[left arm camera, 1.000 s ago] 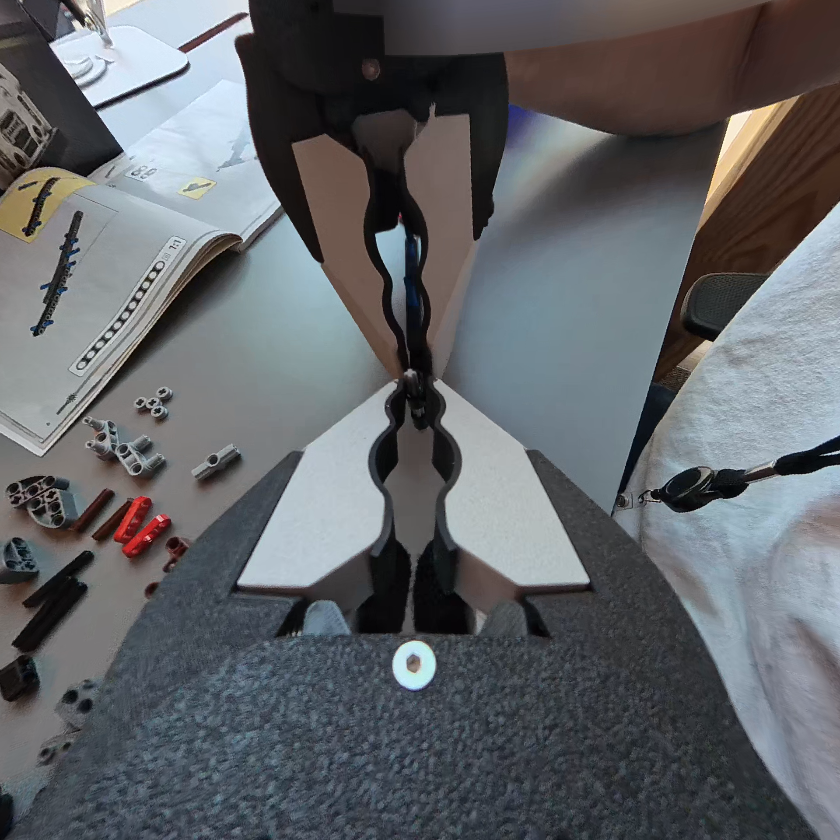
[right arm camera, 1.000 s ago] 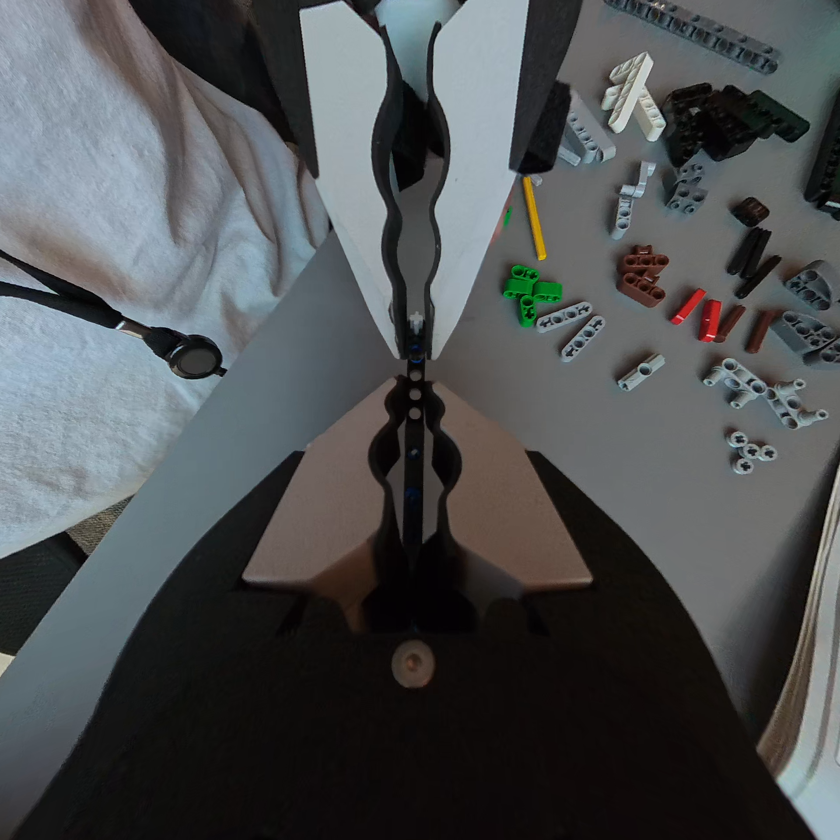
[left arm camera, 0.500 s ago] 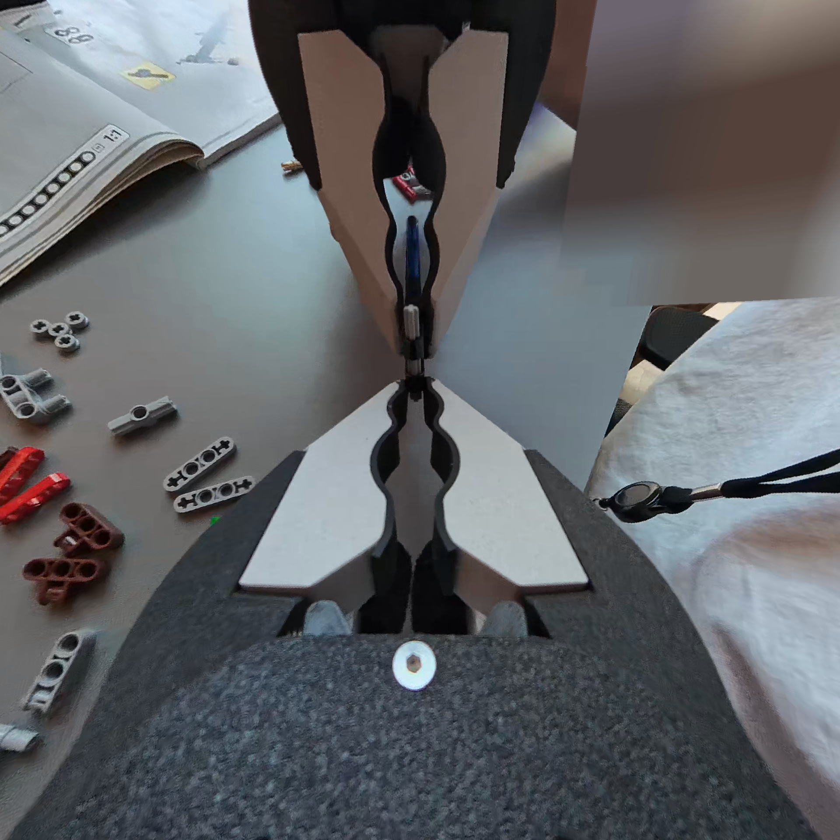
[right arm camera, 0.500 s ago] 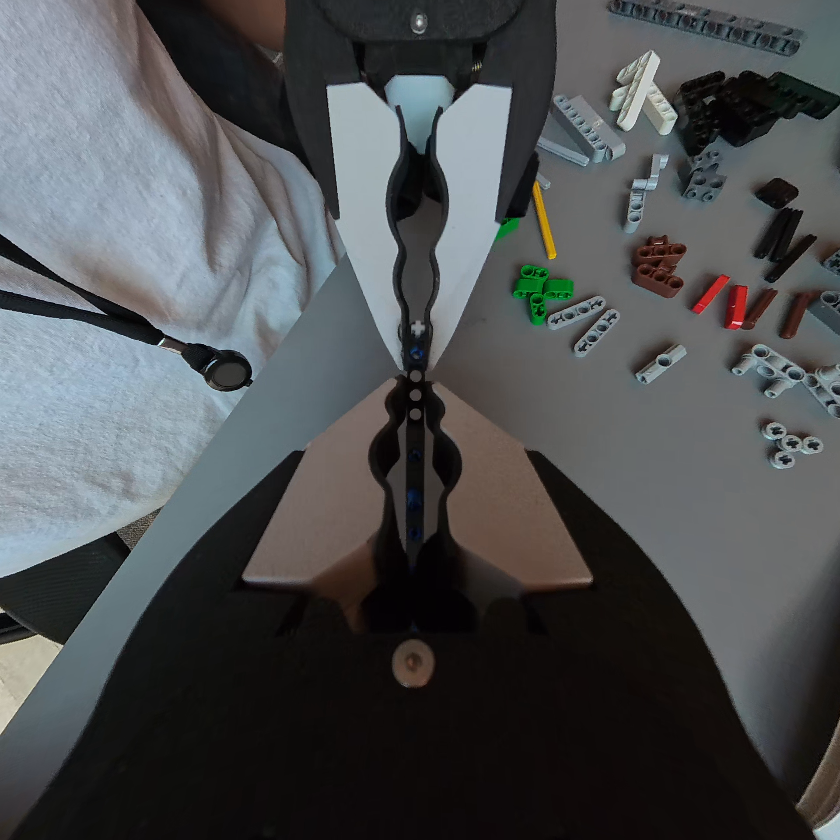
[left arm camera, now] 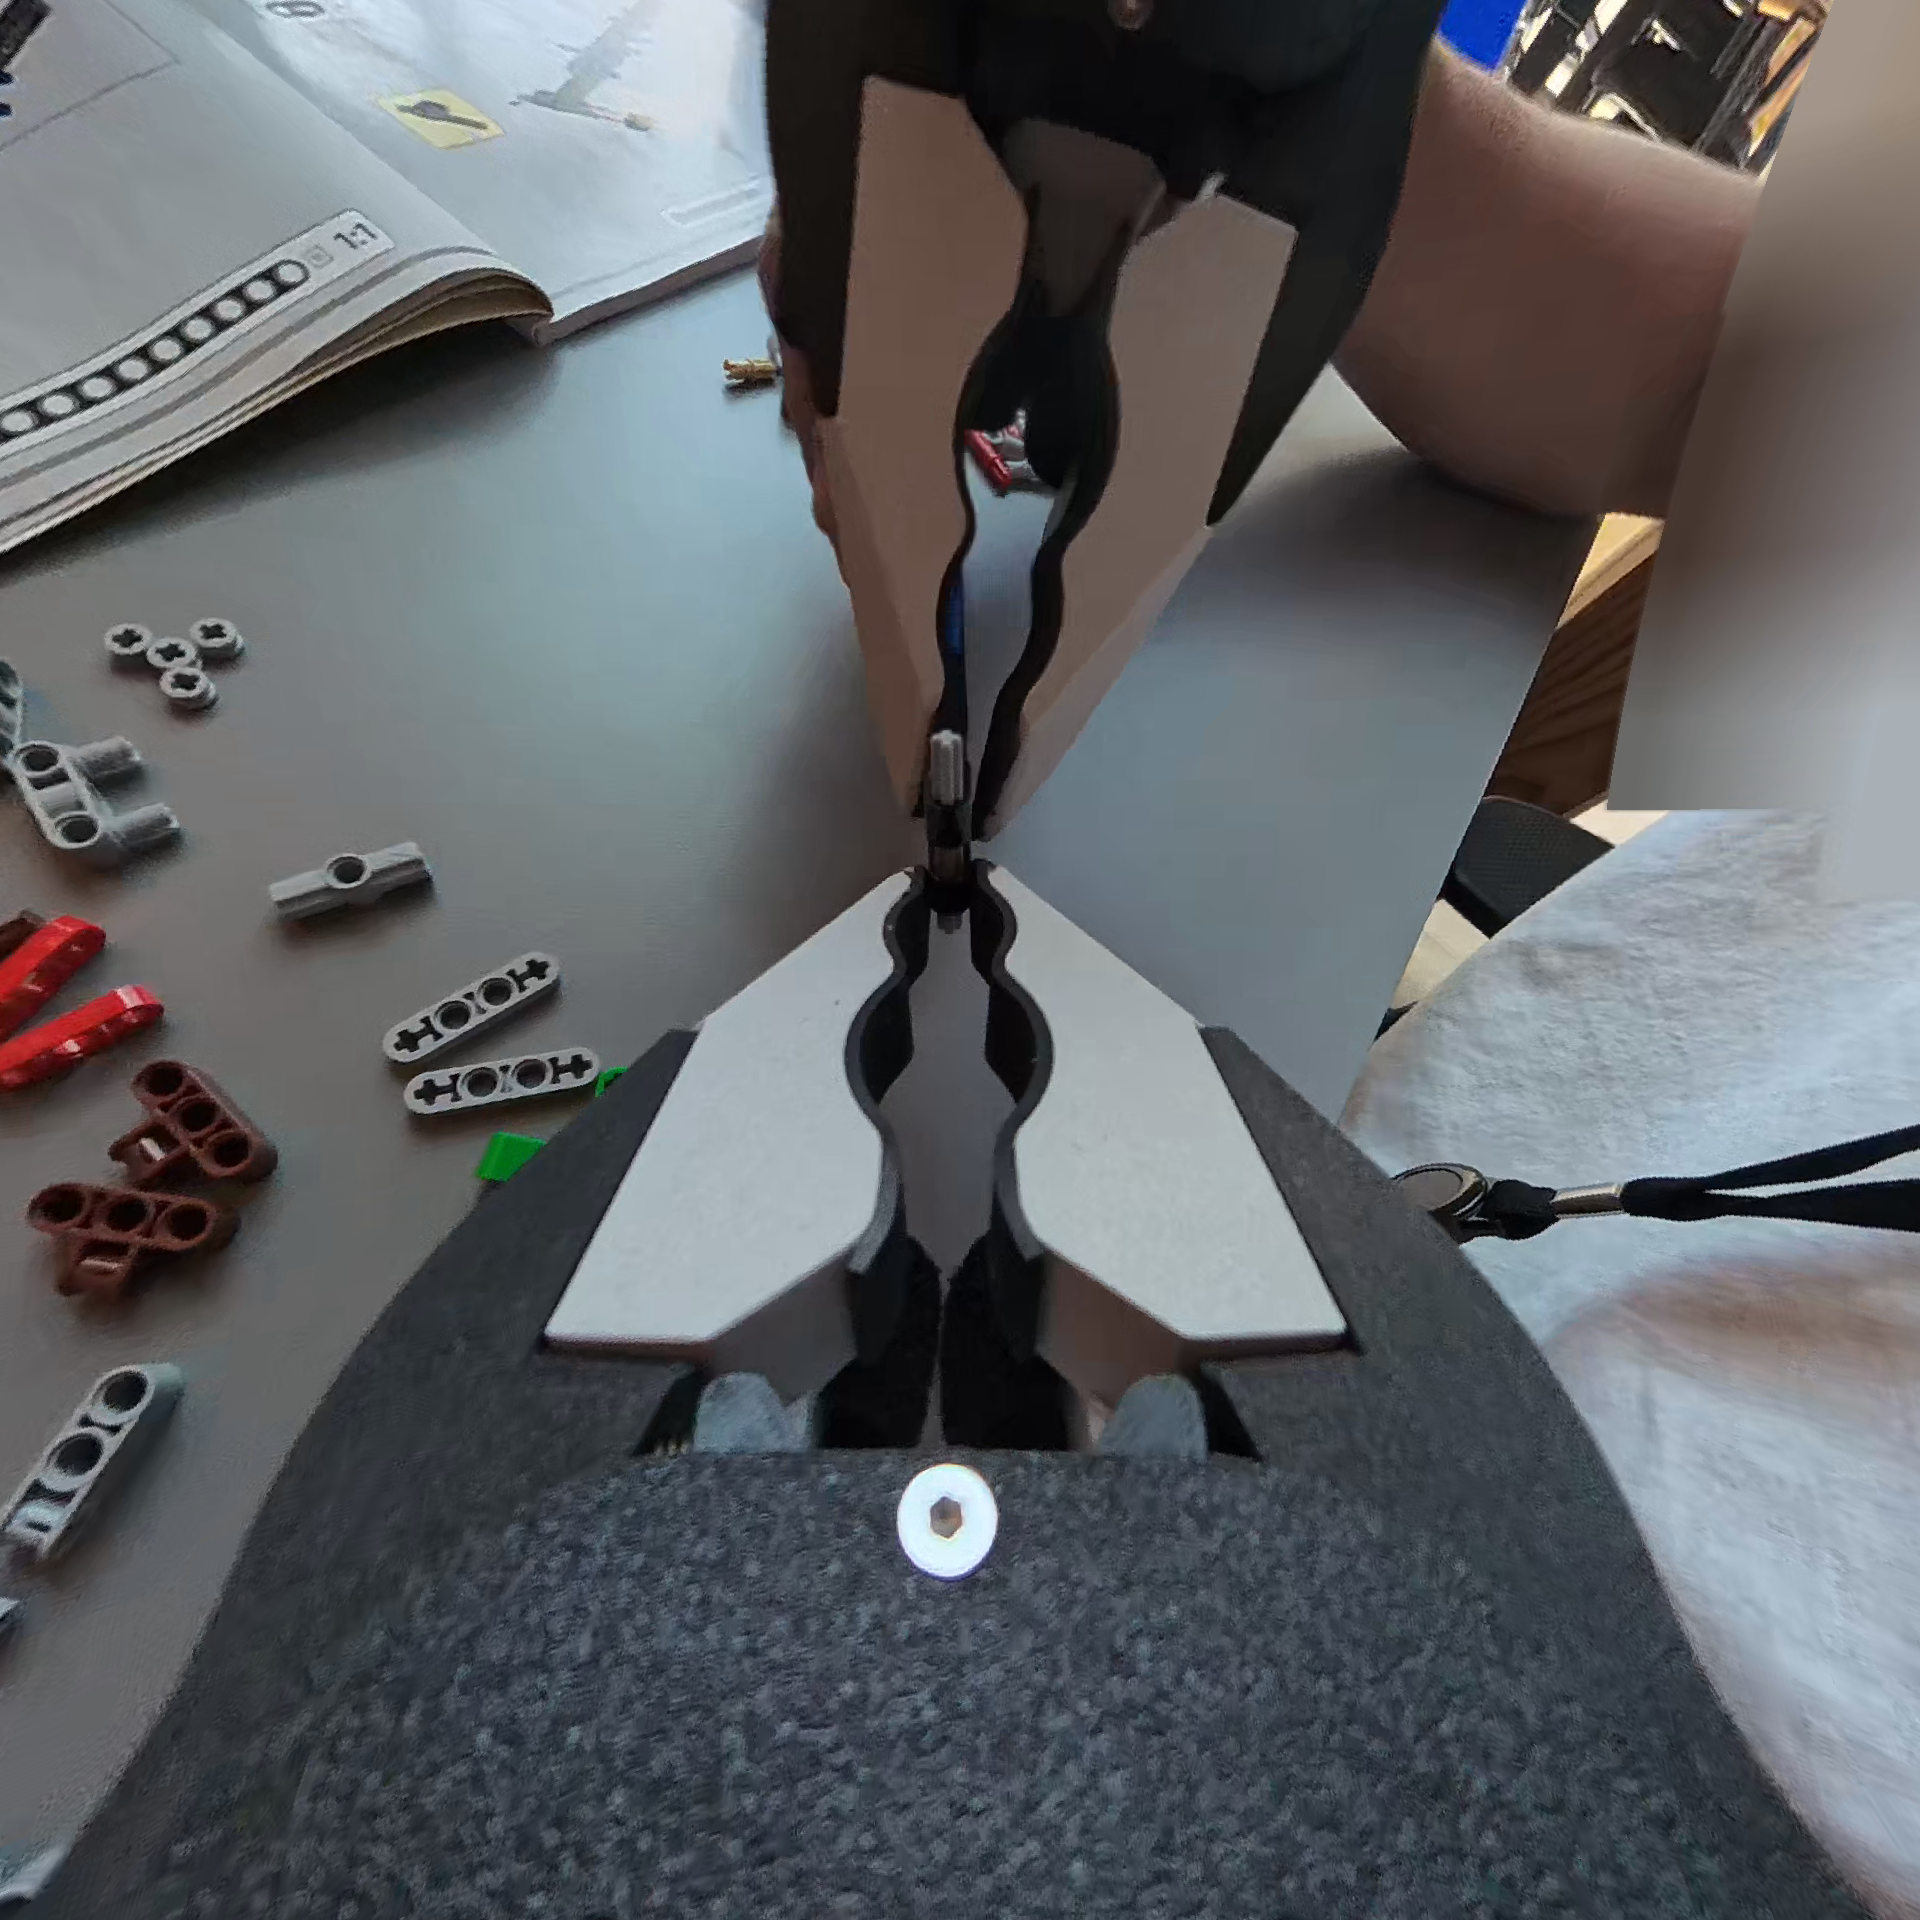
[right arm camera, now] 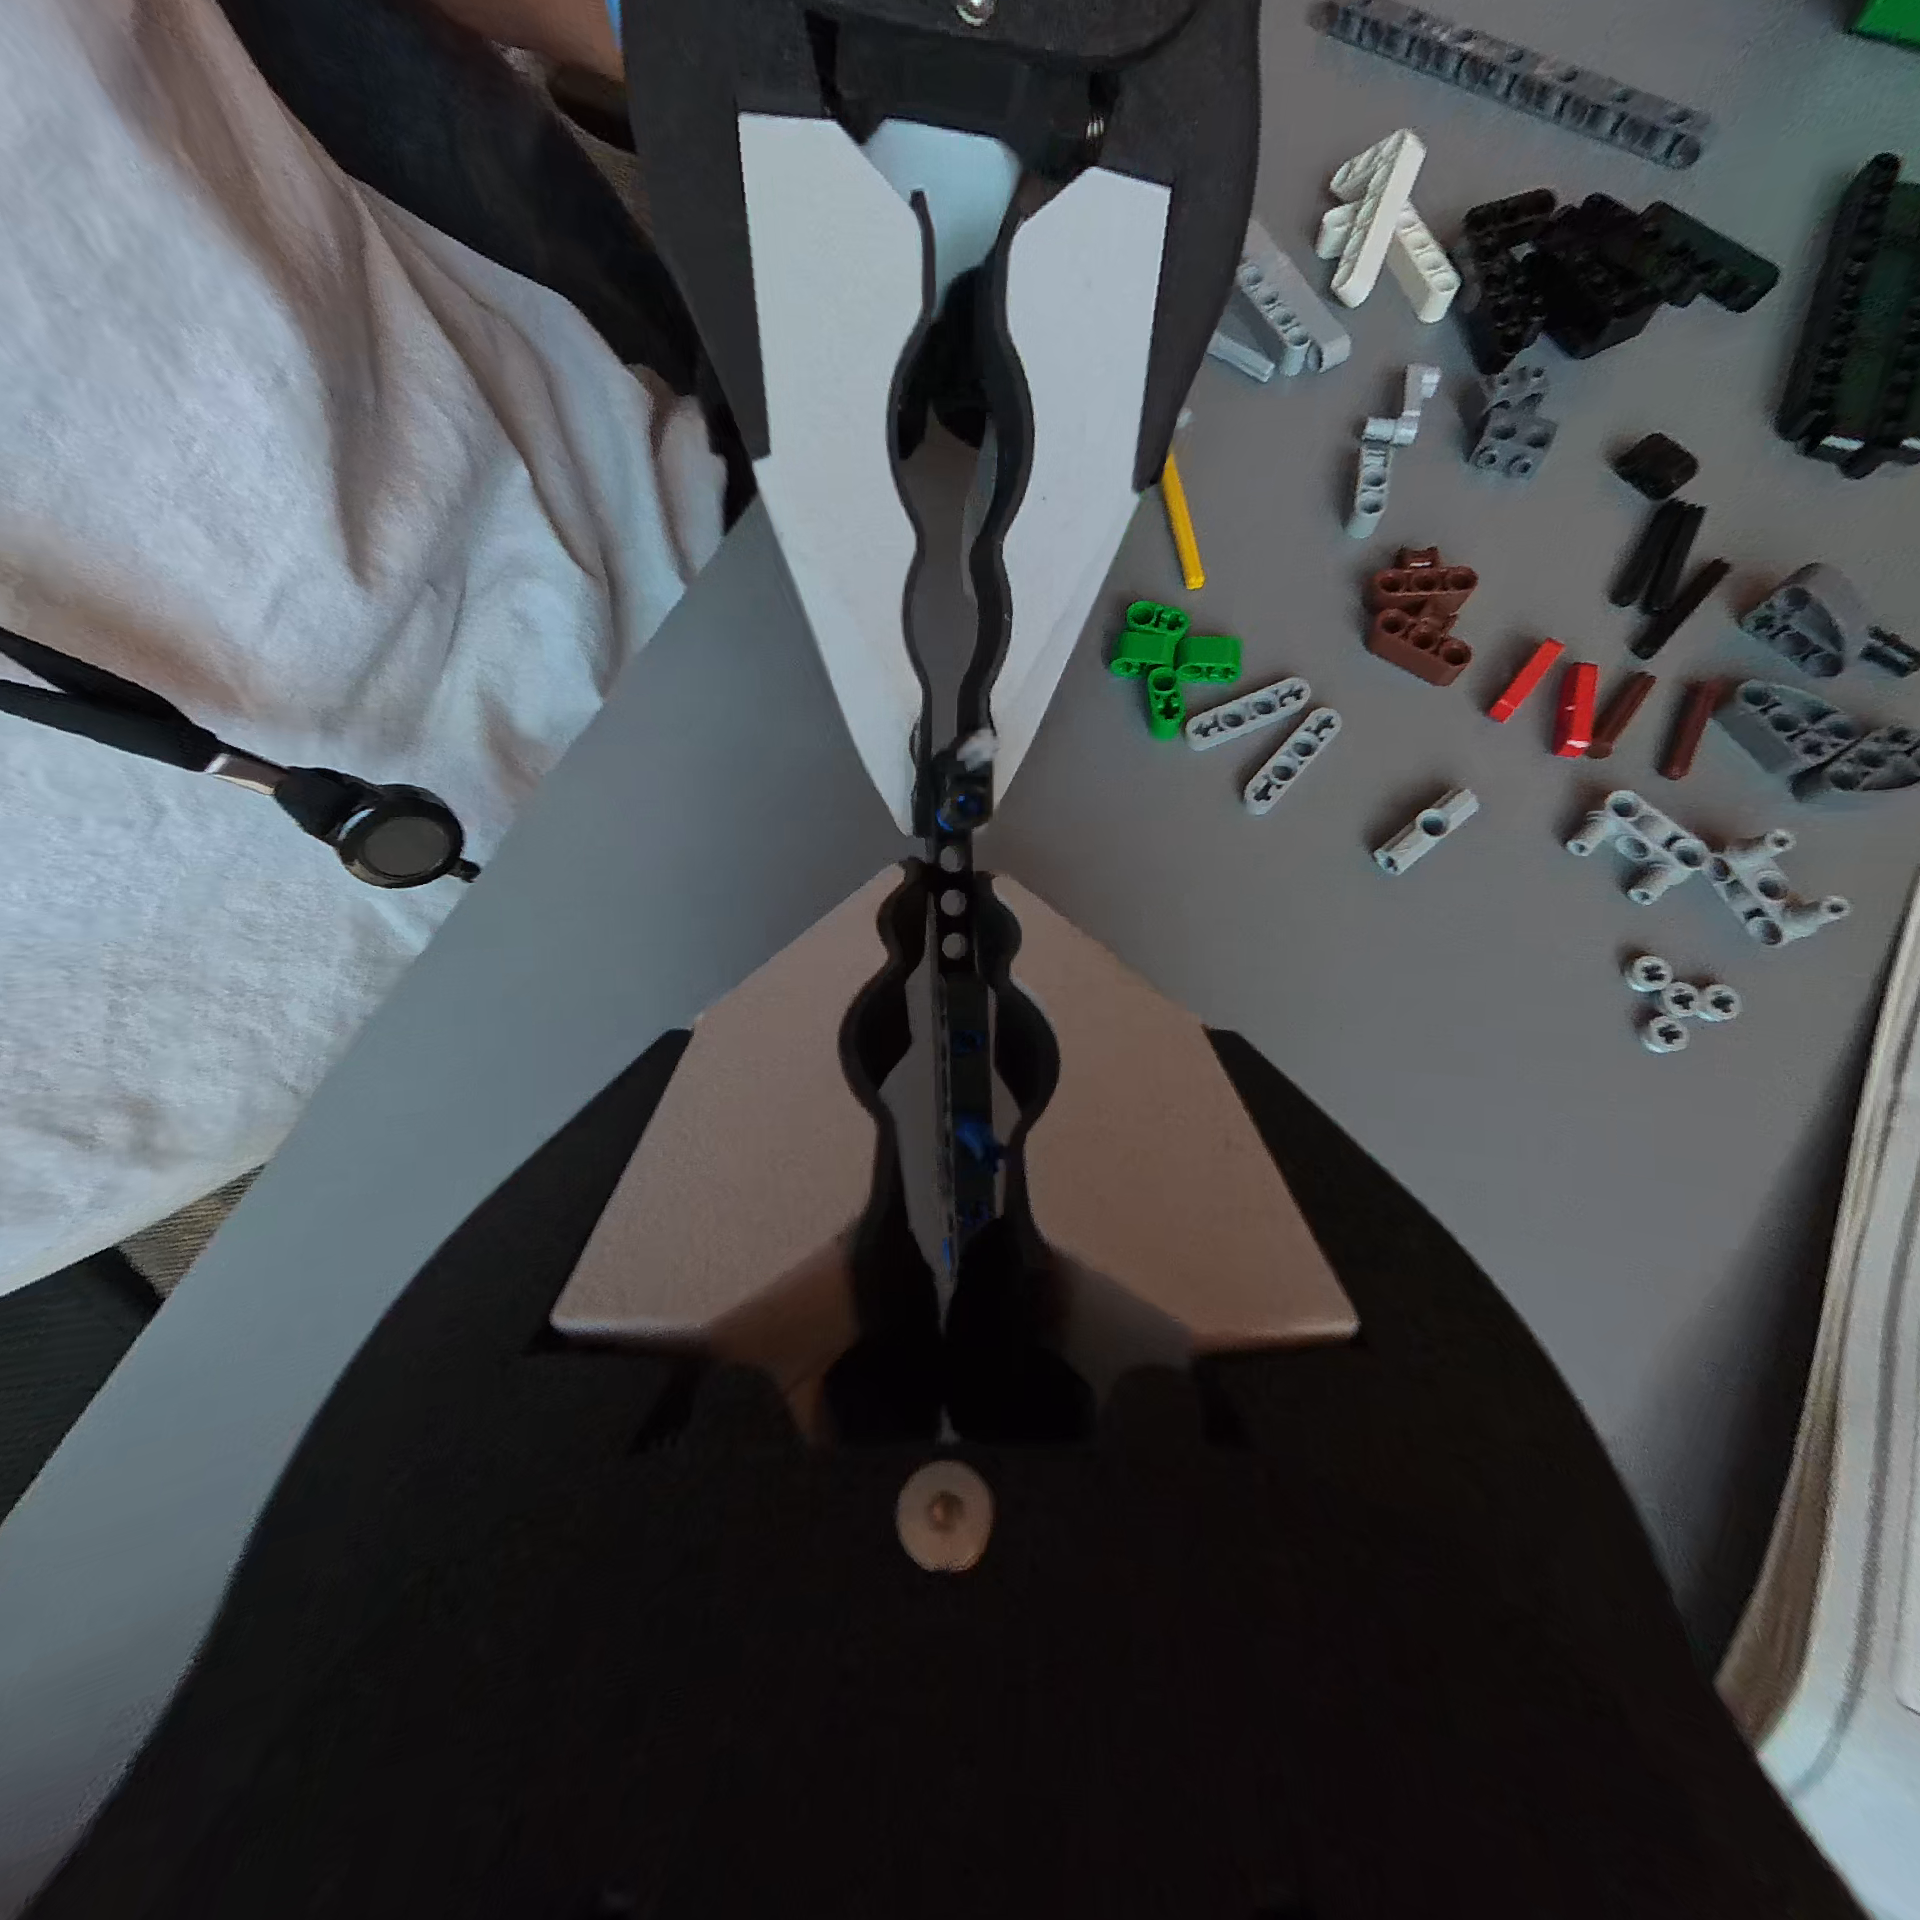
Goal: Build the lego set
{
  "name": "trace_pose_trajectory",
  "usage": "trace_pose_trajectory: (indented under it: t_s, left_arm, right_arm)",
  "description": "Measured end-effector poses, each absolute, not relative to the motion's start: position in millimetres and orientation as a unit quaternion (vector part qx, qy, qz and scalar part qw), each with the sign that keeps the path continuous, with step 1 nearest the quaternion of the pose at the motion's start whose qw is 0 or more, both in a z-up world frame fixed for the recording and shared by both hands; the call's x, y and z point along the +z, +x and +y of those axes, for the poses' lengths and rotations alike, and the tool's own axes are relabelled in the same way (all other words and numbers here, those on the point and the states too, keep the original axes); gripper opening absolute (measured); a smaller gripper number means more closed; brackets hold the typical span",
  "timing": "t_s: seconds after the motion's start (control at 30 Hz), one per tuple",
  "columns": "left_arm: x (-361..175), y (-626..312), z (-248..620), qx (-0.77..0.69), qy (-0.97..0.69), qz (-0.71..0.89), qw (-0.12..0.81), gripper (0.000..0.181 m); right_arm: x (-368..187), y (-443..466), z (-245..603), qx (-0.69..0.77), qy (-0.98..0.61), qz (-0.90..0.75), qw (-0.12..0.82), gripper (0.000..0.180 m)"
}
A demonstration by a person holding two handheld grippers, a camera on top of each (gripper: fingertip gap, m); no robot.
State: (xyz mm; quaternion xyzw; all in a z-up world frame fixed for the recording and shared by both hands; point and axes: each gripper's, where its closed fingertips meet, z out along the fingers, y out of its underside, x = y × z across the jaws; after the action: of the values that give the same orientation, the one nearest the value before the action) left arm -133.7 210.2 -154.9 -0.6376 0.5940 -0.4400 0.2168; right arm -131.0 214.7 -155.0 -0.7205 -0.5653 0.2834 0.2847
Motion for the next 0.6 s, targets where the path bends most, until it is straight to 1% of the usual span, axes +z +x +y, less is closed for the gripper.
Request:
trace_pose_trajectory:
  t_s: [0.03,0.07,0.1,0.13,0.2,0.3,0.37,0.5,0.6]
  left_arm:
    - [-154,-133,213,-0.446,-0.649,0.580,0.209,0.006]
    - [-153,-133,215,-0.454,-0.661,0.564,0.195,0.006]
    - [-152,-133,217,-0.464,-0.674,0.545,0.181,0.006]
    - [-151,-133,219,-0.473,-0.685,0.528,0.170,0.006]
    - [-150,-133,219,-0.486,-0.700,0.503,0.143,0.006]
    - [-149,-132,216,-0.499,-0.715,0.476,0.114,0.006]
    - [-150,-132,215,-0.504,-0.723,0.462,0.098,0.006]
    - [-150,-130,210,-0.519,-0.726,0.446,0.073,0.006]
    - [-152,-130,207,-0.520,-0.728,0.442,0.067,0.006]
  right_arm:
    - [-153,-130,219,0.259,-0.720,-0.568,0.303,0.009]
    - [-152,-128,225,0.226,-0.720,-0.571,0.324,0.019]
    - [-150,-126,227,0.194,-0.717,-0.576,0.340,0.036]
    - [-149,-124,230,0.159,-0.713,-0.582,0.358,0.045]
    - [-145,-122,234,0.082,-0.695,-0.593,0.398,0.042]
    - [-139,-128,229,0.000,-0.645,-0.607,0.463,0.025]
    - [-140,-128,228,-0.035,-0.627,-0.615,0.478,0.023]
    - [-145,-129,224,-0.019,-0.643,-0.618,0.452,0.042]
    - [-144,-131,225,-0.052,-0.626,-0.631,0.456,0.042]
